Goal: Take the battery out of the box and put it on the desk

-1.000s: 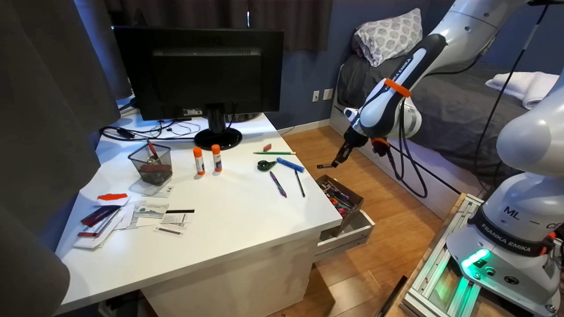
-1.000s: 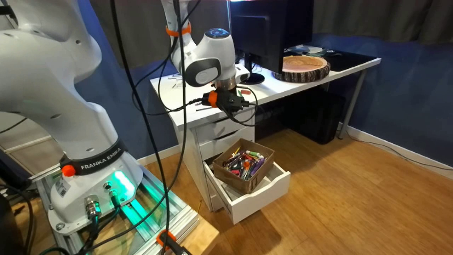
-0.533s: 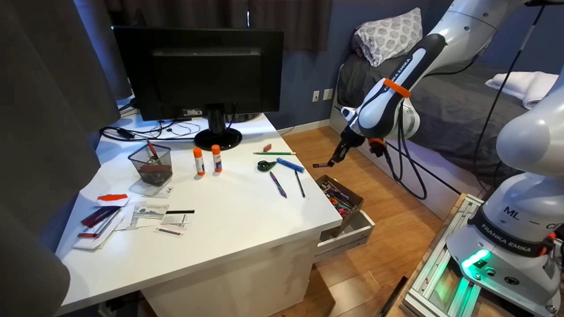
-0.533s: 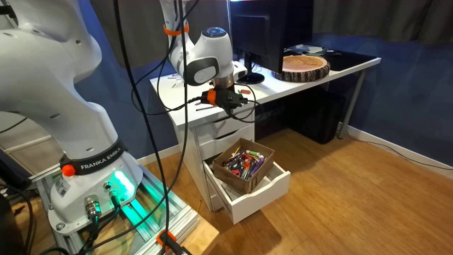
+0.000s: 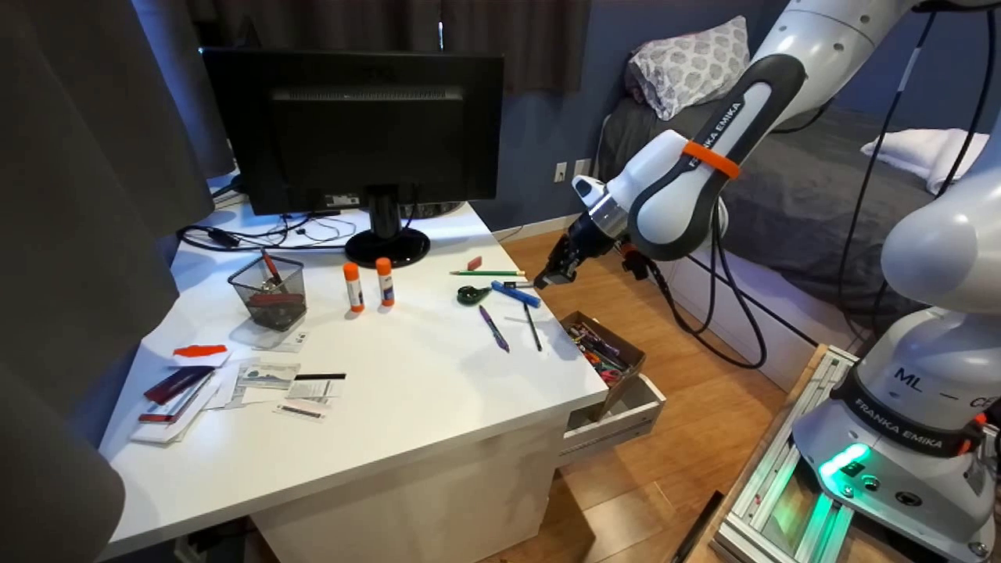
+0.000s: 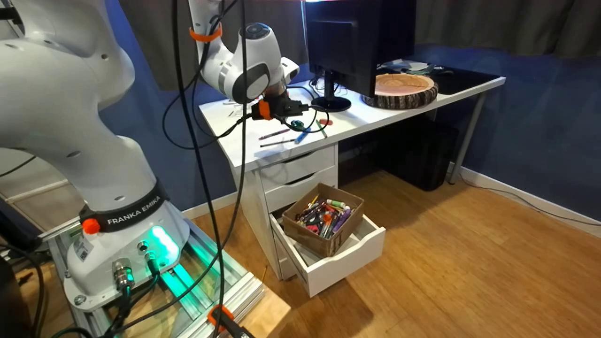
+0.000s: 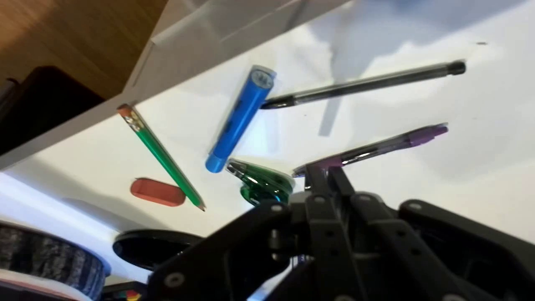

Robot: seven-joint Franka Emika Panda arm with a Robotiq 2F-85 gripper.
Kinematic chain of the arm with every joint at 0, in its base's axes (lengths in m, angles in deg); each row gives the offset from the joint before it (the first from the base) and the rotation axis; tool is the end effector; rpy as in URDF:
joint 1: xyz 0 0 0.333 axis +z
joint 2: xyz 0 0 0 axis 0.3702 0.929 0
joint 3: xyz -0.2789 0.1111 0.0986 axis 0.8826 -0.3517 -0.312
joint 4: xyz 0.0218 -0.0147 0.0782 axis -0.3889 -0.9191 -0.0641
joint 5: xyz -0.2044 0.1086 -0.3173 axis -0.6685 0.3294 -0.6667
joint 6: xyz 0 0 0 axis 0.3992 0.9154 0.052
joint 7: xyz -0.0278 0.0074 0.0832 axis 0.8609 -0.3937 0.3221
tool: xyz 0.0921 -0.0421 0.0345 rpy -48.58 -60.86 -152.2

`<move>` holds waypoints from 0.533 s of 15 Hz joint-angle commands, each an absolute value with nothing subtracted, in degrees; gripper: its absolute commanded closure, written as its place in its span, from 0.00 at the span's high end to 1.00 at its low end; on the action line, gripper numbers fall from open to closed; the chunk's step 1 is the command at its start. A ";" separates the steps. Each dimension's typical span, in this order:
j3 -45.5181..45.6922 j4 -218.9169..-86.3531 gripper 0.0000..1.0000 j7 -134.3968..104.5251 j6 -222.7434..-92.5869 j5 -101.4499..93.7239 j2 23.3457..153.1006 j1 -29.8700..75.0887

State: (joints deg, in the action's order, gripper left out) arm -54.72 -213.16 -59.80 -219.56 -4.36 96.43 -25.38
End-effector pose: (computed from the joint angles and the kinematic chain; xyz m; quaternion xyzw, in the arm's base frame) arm 0.4465 0.0585 0.2069 -0.8995 -0.3293 -0.2781 0.0713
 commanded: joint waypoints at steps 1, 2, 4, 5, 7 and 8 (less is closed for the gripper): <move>-47.66 -212.45 0.02 -50.77 -221.84 -15.66 96.35 -18.84; -44.95 -211.91 0.02 -48.75 -222.21 -17.61 96.07 -16.14; -39.17 -210.82 0.02 -45.29 -223.66 -20.57 95.88 -10.59; -36.41 -210.21 0.02 -43.75 -224.40 -21.74 96.11 -8.03; -30.05 -208.93 0.02 -41.30 -226.02 -22.81 96.62 -1.96; -27.27 -208.24 0.02 -40.13 -226.67 -23.09 97.08 0.77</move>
State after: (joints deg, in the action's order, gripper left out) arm -35.16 -210.26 -44.78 -224.33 -20.33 96.42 -6.79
